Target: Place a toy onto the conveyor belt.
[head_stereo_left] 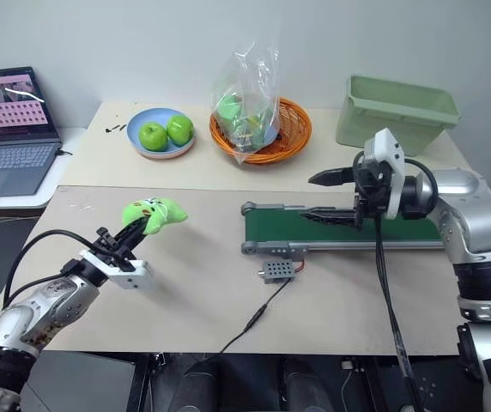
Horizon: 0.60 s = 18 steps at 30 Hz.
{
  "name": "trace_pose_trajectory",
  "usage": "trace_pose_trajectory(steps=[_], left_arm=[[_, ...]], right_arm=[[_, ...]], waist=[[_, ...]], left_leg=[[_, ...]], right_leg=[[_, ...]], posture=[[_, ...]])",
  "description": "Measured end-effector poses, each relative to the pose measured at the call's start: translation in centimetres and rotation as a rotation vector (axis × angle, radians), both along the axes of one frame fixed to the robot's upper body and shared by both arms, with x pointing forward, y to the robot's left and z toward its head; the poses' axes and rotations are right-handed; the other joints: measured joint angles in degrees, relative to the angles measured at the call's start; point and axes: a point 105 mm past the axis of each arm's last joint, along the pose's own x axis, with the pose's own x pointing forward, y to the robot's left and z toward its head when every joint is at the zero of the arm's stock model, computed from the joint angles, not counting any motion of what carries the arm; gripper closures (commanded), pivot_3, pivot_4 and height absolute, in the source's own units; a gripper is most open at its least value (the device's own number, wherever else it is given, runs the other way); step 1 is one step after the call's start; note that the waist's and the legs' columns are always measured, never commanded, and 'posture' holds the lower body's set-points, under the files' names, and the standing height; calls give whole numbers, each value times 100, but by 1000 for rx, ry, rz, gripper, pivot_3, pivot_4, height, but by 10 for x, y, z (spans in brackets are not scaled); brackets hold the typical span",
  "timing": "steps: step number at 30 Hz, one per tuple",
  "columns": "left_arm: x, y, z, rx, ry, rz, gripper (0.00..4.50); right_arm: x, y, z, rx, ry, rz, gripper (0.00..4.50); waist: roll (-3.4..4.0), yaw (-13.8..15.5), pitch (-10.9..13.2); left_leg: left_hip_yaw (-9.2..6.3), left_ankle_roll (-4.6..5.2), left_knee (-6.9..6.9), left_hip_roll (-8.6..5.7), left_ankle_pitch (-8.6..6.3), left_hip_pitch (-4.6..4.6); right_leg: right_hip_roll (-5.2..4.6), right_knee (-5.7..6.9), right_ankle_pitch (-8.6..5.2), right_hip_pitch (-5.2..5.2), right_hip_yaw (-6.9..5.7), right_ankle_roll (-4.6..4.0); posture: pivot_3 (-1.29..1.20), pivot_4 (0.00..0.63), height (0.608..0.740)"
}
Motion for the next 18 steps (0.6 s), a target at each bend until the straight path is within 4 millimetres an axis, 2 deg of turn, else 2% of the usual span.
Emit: trace_pose_trajectory(steps=[4, 9, 13, 18], left_arm=[[7, -20, 16, 74, -88, -103, 4439], [18, -27, 18, 108, -86, -158, 4439], [32, -30, 28, 89, -101, -163, 4439], [49, -45, 27, 41, -72, -190, 4439]], right_arm=[[1, 3, -1, -4, 3, 10, 0], [1, 4, -3, -8, 4, 10, 0], [0, 3, -4, -10, 0, 1, 0], [-3, 0, -6, -10, -5, -12, 0]], waist=[[0, -1, 0], [0, -35, 0], [-1, -47, 0], [-1, -51, -1]], left_leg=[[9, 1, 1, -1, 1, -1], [17, 2, 4, -1, 1, -5], [16, 2, 12, -1, 2, -1], [16, 3, 18, -3, 2, -4]], right_leg=[[1, 2, 0, 2, -3, 1], [1, 49, 0, -9, -7, 2], [2, 58, 0, -5, -10, 2], [2, 59, 0, -5, -11, 3]], posture=[[0, 150, 740], [0, 150, 740], [0, 150, 740], [0, 150, 740]])
